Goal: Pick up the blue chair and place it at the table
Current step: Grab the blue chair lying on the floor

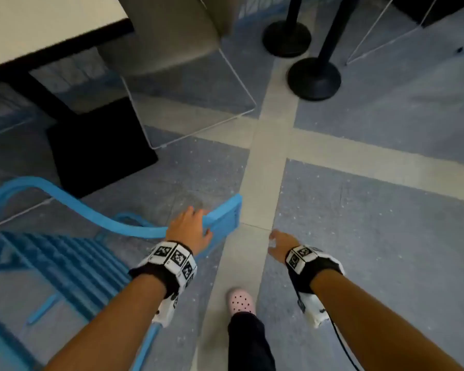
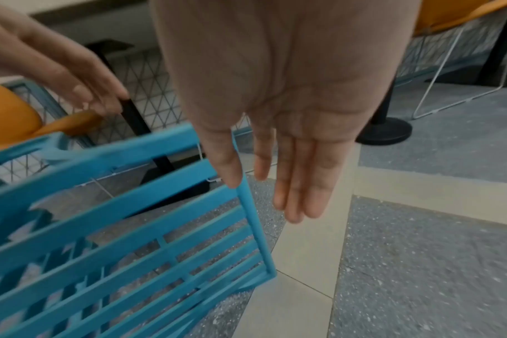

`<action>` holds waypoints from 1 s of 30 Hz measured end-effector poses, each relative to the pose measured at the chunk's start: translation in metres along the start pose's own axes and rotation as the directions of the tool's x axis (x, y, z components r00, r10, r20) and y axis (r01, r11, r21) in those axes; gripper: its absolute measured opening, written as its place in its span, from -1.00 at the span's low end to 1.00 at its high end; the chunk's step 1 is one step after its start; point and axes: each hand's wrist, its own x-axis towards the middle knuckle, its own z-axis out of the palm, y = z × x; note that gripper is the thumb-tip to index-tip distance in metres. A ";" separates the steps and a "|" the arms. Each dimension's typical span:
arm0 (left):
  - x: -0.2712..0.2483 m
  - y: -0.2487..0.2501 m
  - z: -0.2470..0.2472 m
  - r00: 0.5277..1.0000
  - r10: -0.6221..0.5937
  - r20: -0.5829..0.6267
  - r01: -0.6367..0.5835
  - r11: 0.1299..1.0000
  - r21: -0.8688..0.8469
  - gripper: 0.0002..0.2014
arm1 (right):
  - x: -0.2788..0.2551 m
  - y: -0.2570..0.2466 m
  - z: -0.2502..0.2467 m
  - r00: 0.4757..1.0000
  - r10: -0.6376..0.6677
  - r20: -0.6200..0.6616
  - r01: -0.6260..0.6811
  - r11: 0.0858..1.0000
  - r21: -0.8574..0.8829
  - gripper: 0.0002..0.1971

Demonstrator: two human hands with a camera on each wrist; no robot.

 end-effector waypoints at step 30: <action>-0.124 -0.048 -0.073 0.990 -0.133 0.036 0.138 0.967 -0.214 -0.74 | -0.098 -0.149 0.016 0.858 -0.510 0.050 0.507 0.859 0.072 -0.56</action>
